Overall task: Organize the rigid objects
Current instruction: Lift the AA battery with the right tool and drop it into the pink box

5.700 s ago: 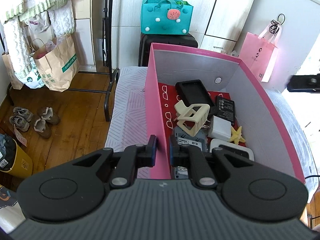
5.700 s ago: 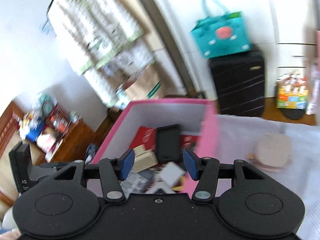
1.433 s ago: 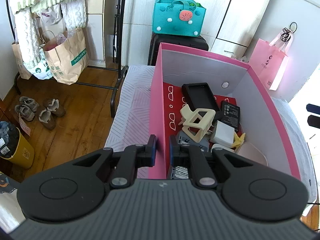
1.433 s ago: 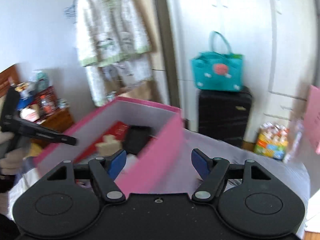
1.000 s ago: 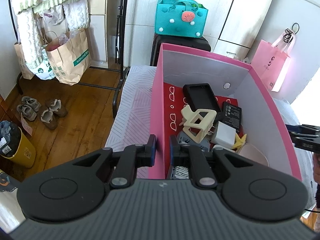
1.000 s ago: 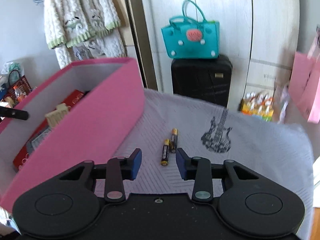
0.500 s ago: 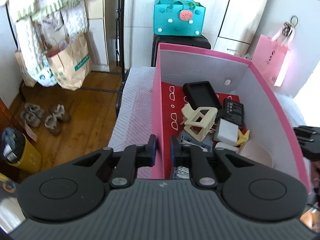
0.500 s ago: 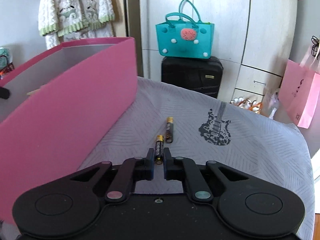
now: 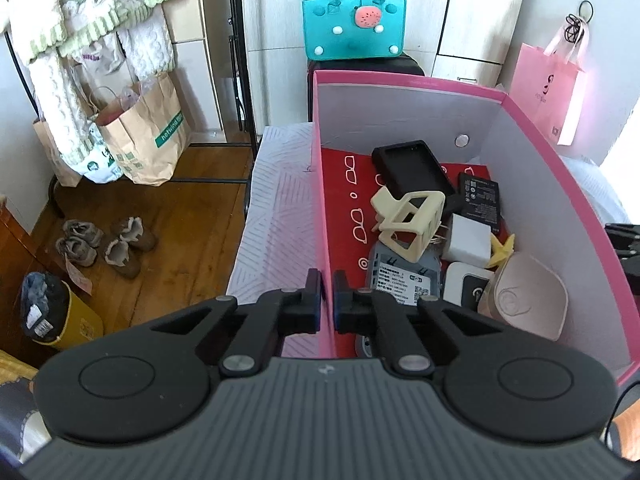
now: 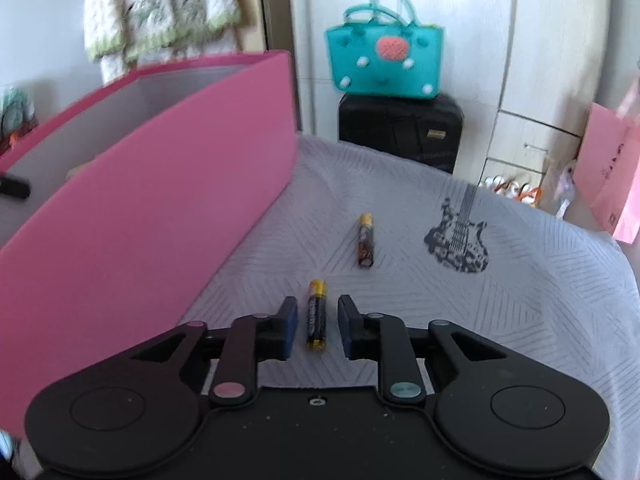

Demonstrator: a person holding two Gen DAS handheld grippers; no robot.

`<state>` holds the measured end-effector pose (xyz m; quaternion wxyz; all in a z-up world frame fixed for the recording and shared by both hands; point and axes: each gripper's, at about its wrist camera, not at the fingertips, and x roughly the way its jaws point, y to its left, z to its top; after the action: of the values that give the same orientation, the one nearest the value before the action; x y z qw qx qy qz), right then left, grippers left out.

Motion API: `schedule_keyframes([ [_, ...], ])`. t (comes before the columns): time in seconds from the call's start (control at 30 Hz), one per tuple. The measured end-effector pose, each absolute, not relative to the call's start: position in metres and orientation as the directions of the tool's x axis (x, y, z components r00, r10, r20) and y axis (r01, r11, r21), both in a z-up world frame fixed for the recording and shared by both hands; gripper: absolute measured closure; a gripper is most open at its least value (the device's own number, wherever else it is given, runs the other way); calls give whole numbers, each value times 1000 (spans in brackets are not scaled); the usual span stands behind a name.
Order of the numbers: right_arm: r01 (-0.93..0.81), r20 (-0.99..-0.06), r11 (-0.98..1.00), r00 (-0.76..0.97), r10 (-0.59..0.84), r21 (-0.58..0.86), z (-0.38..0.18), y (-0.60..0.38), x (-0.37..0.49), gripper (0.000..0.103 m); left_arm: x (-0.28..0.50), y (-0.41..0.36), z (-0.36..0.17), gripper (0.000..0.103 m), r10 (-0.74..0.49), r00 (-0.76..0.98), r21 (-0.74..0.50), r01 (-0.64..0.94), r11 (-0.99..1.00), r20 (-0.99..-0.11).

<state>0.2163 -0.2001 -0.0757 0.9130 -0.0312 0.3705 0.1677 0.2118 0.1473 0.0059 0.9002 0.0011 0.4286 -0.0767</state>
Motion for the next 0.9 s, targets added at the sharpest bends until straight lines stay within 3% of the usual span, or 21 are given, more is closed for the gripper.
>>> schedule_keyframes([
  [0.1,-317,-692,945,665,282,80,-72,-202,215,91,213,148,6,98,-140,618,-74,132,989,-773],
  [0.63,-424,-505,894,745,437,148,14,-178,189,91,213,148,5,97,-157,621,-101,125,987,-768],
  [0.9,-539,-449,804,670,591,253,34,-151,189,91,211,149,4,97,-164,628,-101,135,986,-761],
])
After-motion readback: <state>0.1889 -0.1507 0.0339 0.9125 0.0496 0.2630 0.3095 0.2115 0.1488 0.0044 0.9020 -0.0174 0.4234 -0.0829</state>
